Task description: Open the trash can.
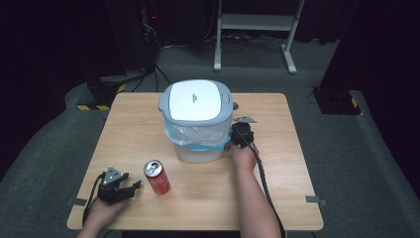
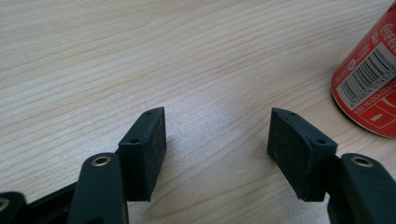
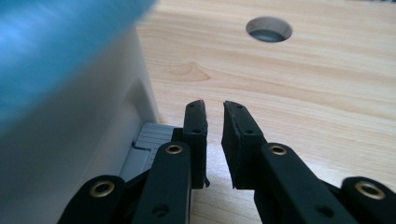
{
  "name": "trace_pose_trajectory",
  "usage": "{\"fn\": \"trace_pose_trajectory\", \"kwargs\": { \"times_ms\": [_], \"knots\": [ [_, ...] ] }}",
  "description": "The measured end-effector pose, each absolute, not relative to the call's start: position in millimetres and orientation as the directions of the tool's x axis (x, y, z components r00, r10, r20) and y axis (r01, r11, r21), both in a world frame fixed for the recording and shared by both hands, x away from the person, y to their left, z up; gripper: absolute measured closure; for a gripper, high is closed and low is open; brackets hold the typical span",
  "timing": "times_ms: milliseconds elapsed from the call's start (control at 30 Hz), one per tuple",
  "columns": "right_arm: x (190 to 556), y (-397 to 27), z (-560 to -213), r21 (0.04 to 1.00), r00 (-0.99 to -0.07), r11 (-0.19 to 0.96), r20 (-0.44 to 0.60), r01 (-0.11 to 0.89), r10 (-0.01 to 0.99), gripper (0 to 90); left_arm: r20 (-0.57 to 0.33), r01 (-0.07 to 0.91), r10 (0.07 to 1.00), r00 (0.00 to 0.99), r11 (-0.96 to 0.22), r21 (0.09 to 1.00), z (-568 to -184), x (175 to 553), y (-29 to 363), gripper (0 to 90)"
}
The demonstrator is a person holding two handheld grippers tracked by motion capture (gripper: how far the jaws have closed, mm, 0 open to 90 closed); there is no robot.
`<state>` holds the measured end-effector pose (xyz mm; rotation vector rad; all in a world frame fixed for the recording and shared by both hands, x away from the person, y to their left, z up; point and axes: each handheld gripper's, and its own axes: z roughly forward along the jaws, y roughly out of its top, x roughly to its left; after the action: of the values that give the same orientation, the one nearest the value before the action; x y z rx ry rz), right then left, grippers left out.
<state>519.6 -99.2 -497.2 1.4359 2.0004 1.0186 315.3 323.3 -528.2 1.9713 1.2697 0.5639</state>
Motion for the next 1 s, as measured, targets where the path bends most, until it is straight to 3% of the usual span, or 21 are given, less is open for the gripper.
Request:
{"fn": "trace_pose_trajectory", "kwargs": {
  "times_ms": [567, 1000],
  "knots": [
    [531.2, -92.1, -499.9, 0.781, -0.387, 0.218, 0.032, 0.586, 0.922, 78.9, -0.019, 0.594, 0.906, 0.423, -0.261, 0.761, -528.2, 315.4, 324.1, 37.4],
    [501.4, -93.6, -503.0, 0.785, -0.408, 0.234, 0.026, 0.573, 0.913, 83.4, -0.017, 0.594, 0.906, 0.424, -0.264, 0.76, -528.3, 315.1, 323.4, 37.5]
  ]
}}
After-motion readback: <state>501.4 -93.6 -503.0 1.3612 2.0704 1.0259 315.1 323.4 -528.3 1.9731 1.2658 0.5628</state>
